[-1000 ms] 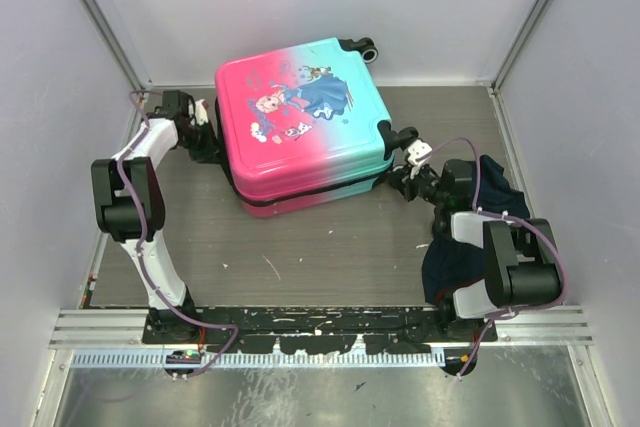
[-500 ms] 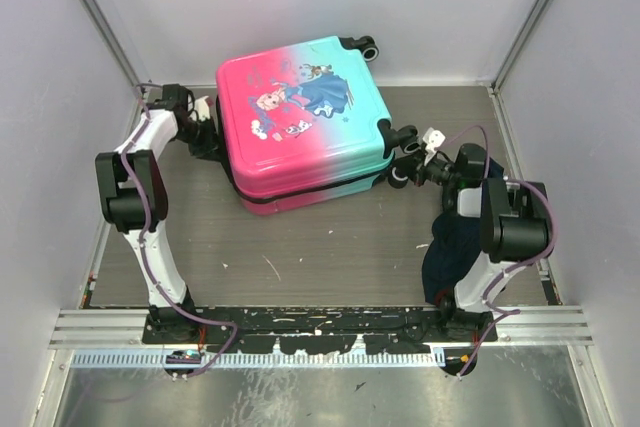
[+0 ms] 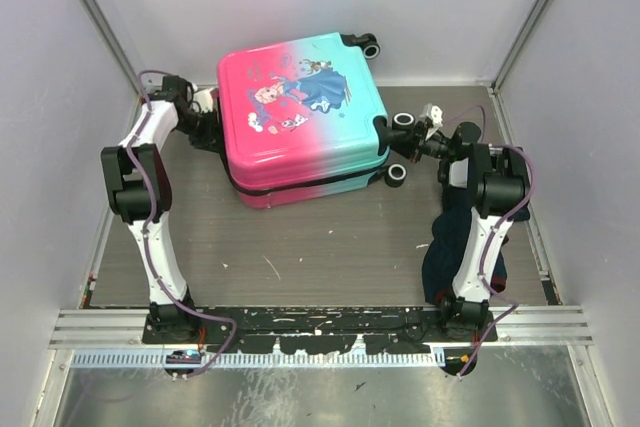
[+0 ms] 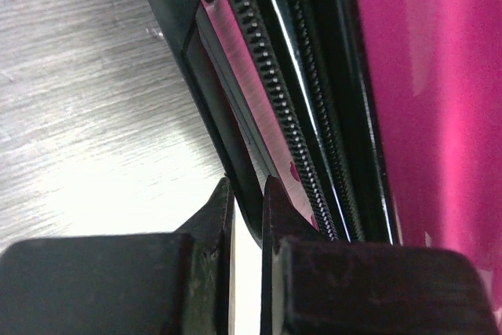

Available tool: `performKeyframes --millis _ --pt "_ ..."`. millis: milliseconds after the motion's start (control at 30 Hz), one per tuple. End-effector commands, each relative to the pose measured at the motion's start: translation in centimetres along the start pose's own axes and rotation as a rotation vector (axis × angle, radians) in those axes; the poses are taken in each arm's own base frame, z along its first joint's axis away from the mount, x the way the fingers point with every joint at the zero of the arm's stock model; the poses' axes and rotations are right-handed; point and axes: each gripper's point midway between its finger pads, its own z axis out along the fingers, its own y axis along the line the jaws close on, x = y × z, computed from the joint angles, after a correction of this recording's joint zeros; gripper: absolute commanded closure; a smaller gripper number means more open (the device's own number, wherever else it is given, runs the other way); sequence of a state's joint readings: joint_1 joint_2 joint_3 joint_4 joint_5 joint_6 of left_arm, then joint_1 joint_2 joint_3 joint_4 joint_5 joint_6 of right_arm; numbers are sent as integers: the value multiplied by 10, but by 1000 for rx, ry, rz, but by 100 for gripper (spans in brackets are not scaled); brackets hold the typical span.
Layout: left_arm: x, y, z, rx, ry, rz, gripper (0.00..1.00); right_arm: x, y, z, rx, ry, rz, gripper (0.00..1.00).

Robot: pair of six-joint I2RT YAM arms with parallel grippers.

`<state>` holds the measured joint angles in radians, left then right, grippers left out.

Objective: Pack the luggage

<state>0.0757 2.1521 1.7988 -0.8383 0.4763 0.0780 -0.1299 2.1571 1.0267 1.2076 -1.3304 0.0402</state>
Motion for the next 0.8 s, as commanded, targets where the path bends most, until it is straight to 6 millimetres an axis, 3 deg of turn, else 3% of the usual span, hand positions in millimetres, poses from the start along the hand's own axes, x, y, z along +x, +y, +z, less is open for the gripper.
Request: performKeyframes --millis 0,100,167,233,333,367,467,567,600,667,767 --pt "-30 34 27 -61 -67 278 100 -46 -7 26 -41 -91 -165 99" --pt "-37 28 25 -55 -72 289 96 -48 -7 47 -75 -112 -175 99" --pt "-49 34 14 -89 -91 247 71 -49 0 56 -97 -119 -167 99" --pt "-66 41 -10 -115 -138 198 42 -51 15 61 -125 -118 -159 99" --pt "-94 55 -59 -214 -261 176 5 -54 41 62 -152 -117 -147 99" --pt "-108 56 -82 -251 -330 177 0 -56 48 62 -157 -117 -145 99" --pt "-135 56 -143 -370 -490 162 2 -58 68 66 -171 -117 -138 99" --pt "-156 37 -209 -462 -676 208 2 -60 89 75 -190 -119 -128 100" --pt "-158 25 -227 -460 -730 230 2 -61 96 79 -196 -122 -128 99" --pt "-156 -9 -245 -386 -786 326 2 -64 109 88 -204 -129 -126 99" --pt "-135 -77 -252 -216 -775 526 2 -67 127 101 -213 -136 -120 99"
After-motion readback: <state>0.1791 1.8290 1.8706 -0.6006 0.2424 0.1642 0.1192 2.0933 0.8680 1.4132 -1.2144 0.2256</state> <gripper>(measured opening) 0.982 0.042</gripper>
